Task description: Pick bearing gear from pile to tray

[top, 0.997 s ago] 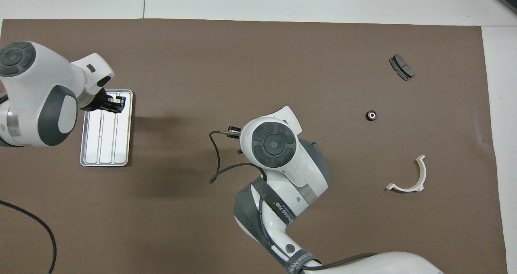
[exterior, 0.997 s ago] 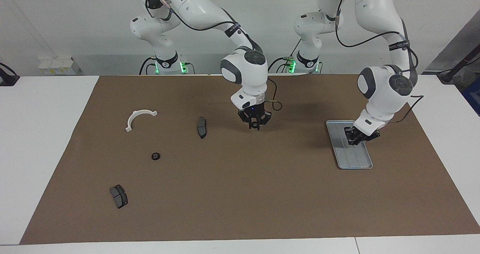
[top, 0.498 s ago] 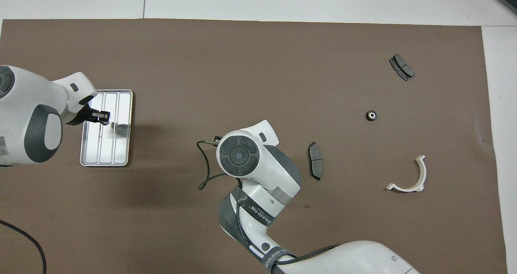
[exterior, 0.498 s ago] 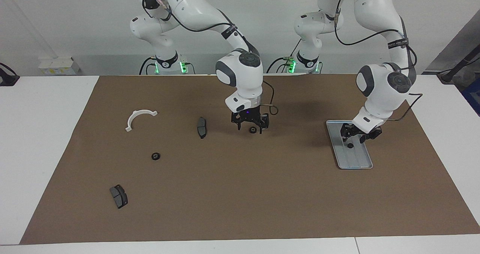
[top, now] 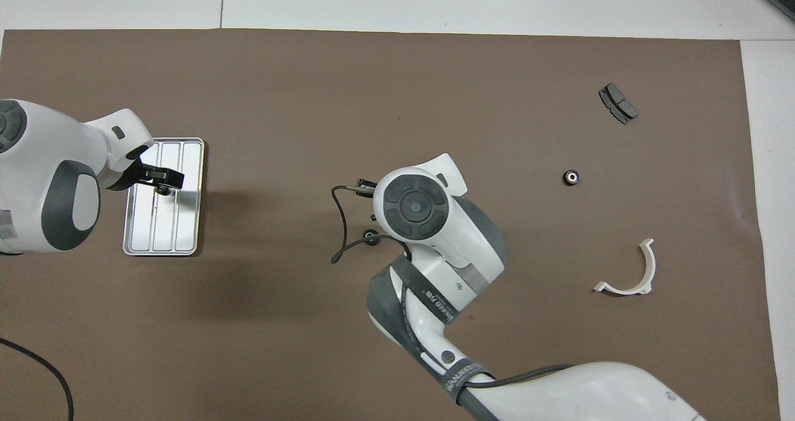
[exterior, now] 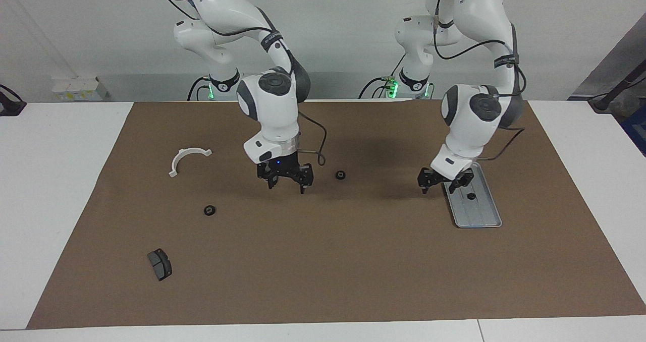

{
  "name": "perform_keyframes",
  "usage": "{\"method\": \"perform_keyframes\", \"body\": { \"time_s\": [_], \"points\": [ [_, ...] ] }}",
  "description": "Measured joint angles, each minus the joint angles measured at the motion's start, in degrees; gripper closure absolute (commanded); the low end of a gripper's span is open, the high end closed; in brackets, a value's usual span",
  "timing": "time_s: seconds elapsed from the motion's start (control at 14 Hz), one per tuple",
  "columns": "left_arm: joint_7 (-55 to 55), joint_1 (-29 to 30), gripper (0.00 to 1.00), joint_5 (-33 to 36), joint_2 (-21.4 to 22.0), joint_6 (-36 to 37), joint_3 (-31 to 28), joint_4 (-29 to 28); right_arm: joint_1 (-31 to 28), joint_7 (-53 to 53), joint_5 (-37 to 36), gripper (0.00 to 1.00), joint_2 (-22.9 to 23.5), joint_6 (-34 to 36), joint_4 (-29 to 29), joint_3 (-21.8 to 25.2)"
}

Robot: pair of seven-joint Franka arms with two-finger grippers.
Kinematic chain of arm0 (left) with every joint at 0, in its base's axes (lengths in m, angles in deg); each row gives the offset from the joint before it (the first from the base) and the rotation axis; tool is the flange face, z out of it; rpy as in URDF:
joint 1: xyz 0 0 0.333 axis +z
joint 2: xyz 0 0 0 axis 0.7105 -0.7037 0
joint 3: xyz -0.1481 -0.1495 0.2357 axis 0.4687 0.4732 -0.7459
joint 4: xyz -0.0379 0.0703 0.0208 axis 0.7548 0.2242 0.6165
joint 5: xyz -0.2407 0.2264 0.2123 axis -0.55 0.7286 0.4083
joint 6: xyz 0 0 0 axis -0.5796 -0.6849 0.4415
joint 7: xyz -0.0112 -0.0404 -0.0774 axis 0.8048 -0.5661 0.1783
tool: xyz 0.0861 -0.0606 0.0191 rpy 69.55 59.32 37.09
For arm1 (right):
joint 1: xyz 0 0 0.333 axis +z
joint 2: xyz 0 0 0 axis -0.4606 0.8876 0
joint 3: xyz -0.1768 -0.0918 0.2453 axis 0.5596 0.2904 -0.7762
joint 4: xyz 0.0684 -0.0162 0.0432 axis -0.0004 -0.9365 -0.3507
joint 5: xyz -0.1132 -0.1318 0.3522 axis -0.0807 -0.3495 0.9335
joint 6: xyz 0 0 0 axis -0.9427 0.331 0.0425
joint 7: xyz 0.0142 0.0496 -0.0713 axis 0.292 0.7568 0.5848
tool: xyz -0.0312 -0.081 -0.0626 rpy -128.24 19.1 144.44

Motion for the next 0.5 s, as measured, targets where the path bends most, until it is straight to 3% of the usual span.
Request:
{"method": "perform_keyframes", "body": {
  "time_s": [0.36,0.5],
  "points": [
    [-19.45,-13.63,0.22,0.0,0.05,-5.67,0.19,-1.43,-10.48,16.95,3.13,0.0,0.1,0.0,-1.09,0.03],
    [-24.8,-17.2,0.31,0.0,-0.07,-8.94,0.15,-3.31,-13.16,20.24,3.52,0.0,0.3,-0.07,-2.19,0.03]
  ]
}}
